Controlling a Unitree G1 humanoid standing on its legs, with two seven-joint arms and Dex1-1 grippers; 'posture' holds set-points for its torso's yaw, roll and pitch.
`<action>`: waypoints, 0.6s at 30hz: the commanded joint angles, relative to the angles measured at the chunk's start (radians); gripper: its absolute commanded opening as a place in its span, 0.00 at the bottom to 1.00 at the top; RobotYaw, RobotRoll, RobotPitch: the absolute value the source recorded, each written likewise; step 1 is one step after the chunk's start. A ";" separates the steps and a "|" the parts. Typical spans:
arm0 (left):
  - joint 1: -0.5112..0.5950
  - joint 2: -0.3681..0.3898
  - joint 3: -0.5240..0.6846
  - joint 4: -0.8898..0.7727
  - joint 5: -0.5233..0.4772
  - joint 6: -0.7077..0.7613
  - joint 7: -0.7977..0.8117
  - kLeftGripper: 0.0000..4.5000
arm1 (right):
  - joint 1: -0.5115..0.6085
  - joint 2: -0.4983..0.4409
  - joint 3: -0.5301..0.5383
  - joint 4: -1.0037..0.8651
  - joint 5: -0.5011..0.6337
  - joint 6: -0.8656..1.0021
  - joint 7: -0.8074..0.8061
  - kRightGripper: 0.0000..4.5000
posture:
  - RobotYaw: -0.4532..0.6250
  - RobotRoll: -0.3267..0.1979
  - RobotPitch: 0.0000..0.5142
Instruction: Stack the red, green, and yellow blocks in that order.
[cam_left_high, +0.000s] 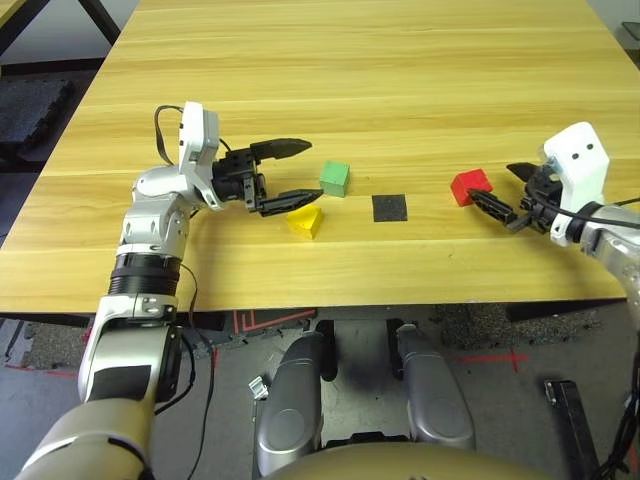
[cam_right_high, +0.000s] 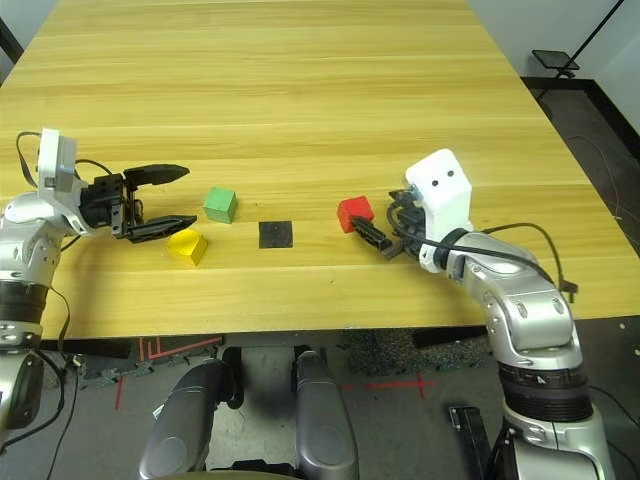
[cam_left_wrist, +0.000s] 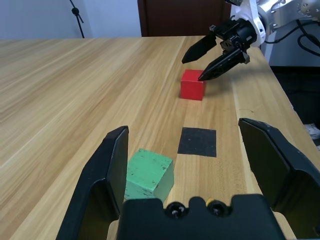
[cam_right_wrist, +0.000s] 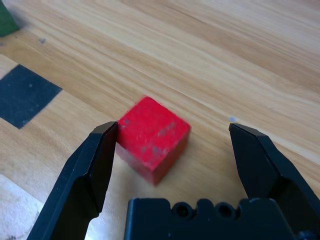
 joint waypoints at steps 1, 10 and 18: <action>0.025 0.005 -0.004 -0.031 0.009 0.014 0.006 1.00 | 0.022 0.021 0.049 0.036 -0.027 0.007 -0.001 1.00 | 0.60 0.60 0.56; 0.053 -0.004 -0.010 -0.077 0.003 0.035 0.026 1.00 | -0.044 0.051 0.040 0.026 -0.003 0.019 -0.004 1.00 | 0.60 0.62 0.55; 0.044 -0.013 -0.013 -0.077 0.005 0.041 0.029 1.00 | -0.111 0.056 0.013 0.021 0.043 0.091 0.001 1.00 | 0.60 0.63 0.53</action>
